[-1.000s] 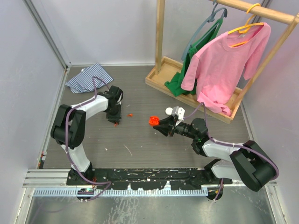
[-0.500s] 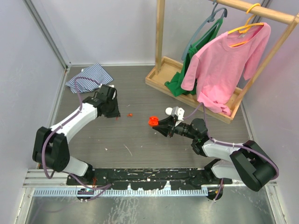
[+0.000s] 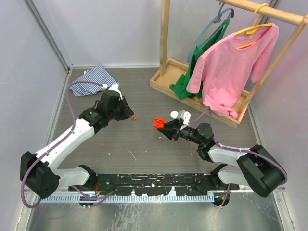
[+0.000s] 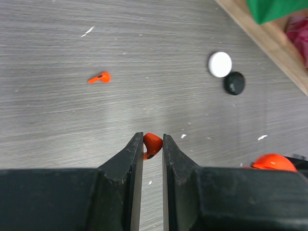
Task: Insert the wireless bluetooth earbuds into the charging case
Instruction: Pick up the earbud from the center of the board, then place the earbud in the charging case.
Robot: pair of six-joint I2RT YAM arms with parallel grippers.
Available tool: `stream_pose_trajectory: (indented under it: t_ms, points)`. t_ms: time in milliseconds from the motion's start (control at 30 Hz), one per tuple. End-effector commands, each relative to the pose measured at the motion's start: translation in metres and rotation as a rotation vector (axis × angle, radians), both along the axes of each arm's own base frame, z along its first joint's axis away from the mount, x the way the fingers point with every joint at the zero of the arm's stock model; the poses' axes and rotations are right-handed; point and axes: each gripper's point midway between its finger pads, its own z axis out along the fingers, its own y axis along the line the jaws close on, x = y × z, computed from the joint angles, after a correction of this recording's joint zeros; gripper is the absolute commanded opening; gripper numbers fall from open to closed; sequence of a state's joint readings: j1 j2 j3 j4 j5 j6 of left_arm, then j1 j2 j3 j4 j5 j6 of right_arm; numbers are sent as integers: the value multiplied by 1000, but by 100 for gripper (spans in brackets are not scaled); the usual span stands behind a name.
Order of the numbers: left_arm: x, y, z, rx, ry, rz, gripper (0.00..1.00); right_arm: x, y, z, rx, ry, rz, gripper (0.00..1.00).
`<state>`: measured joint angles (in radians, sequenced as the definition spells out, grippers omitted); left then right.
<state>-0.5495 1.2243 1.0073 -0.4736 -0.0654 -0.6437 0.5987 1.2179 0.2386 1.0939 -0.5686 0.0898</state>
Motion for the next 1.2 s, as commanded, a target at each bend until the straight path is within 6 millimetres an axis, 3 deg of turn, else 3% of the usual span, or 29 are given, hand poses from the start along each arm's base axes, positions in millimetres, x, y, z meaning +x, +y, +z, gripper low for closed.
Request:
stream_pose_trajectory:
  t_ms: [0,167,533,1167]
  points:
    - [7,-21,45,-115,-140,13,2,6,-4,21,46,-107,-62,1]
    - [-3,-44,66,-187,-202,-19,3,8,-9,23,53,-147,-114,2]
    - [-24,-88,90,-341,-260,-78,2,8,-16,27,47,-252,-224,2]
    - [-46,-128,87,-509,-266,-94,1,6,-25,34,60,-324,-306,2]
